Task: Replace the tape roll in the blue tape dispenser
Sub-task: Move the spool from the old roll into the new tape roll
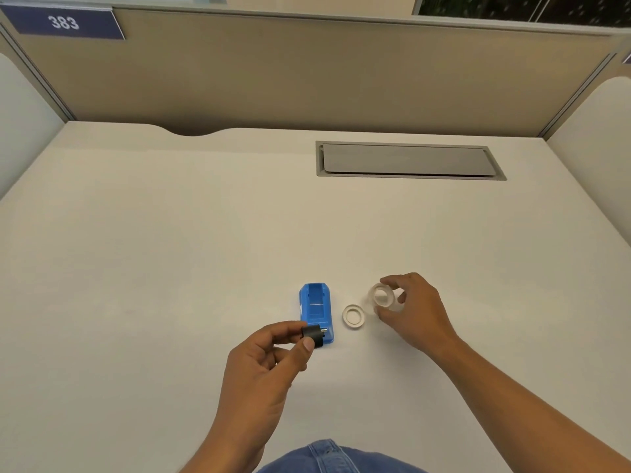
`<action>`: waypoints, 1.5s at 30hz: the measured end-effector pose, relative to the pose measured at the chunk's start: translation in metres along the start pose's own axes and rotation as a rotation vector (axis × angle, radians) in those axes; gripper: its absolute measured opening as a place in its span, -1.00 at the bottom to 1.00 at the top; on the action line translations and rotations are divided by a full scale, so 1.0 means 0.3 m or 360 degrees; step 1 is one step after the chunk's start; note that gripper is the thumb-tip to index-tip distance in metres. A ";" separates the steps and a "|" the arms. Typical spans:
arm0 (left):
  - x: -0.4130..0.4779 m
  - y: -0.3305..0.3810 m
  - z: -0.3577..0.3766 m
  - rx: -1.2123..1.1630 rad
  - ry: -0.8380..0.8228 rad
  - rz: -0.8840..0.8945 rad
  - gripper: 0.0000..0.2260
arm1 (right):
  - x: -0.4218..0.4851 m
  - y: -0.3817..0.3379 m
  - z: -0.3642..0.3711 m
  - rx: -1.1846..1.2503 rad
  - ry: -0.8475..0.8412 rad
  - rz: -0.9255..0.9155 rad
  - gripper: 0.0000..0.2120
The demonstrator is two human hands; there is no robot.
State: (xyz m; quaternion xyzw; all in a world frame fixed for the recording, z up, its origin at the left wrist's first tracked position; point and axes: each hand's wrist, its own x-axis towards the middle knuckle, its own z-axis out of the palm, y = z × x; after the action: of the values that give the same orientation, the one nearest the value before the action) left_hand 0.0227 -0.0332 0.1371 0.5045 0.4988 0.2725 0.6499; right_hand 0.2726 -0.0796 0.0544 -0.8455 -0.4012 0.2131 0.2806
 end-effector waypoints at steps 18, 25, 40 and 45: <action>-0.082 0.038 -0.003 -0.0159 -0.0070 0.0083 -0.86 | -0.378 -0.298 -0.145 0.0673 -0.0146 -0.0239 -0.63; -0.096 0.055 -0.002 -0.0171 -0.0110 0.0066 -0.86 | -0.394 -0.326 -0.139 0.0809 -0.0256 -0.0281 -0.61; -0.092 0.052 -0.015 -0.0086 -0.0292 0.0164 -0.82 | -0.387 -0.362 -0.150 0.0709 -0.0306 -0.0425 -0.62; -0.098 0.052 -0.017 -0.0107 -0.0289 0.0137 -0.85 | -0.391 -0.368 -0.145 0.0728 -0.0338 -0.0421 -0.62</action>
State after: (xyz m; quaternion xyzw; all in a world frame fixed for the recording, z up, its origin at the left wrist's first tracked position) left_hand 0.0099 -0.0512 0.1627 0.5261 0.4063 0.2699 0.6966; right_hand 0.1676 -0.1289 0.1740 -0.6736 -0.4765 0.3470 0.4459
